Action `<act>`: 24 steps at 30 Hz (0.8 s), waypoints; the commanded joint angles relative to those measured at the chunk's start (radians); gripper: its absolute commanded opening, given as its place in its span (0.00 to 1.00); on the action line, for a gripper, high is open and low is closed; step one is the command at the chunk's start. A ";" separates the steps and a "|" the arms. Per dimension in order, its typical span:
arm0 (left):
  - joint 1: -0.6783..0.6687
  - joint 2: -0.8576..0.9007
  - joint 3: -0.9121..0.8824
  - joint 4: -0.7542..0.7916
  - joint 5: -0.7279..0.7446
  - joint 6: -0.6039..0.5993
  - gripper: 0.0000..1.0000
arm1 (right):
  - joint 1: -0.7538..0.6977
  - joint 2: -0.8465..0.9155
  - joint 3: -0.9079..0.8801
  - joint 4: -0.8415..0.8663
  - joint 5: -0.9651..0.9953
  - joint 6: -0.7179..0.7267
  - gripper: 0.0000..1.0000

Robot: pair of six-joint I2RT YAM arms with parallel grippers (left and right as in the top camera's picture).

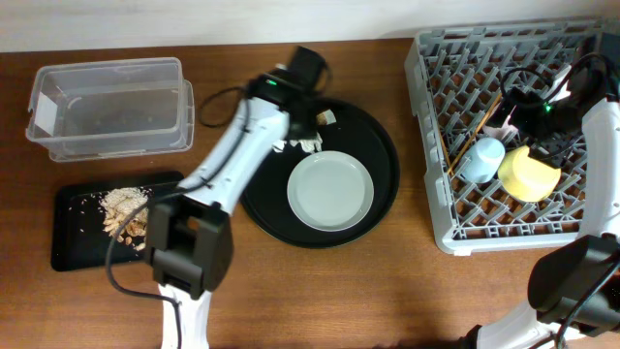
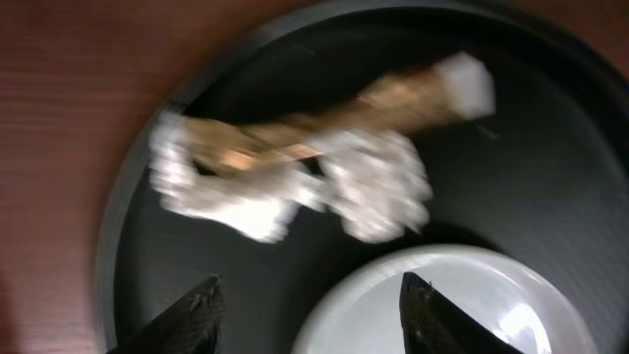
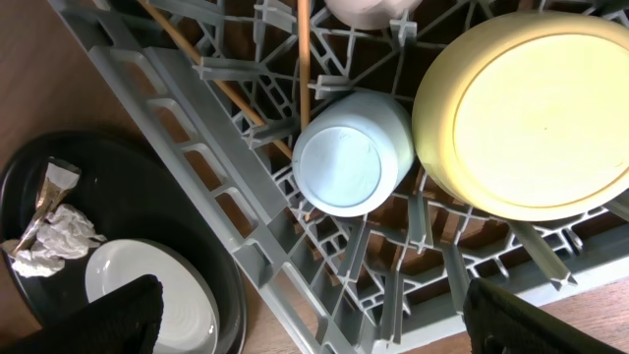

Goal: Sort waste into correct bins and load items into the dishwasher rack
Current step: 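Return the plate and set it down on the round black tray, then grasp the white tissue on the tray with the left gripper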

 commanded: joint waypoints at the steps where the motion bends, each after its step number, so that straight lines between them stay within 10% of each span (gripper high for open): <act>1: 0.060 0.060 0.009 0.007 -0.021 0.044 0.56 | -0.001 -0.008 0.009 0.000 0.005 -0.002 0.98; 24: 0.095 0.144 0.008 -0.008 0.089 0.055 0.34 | -0.001 -0.008 0.009 0.000 0.005 -0.002 0.98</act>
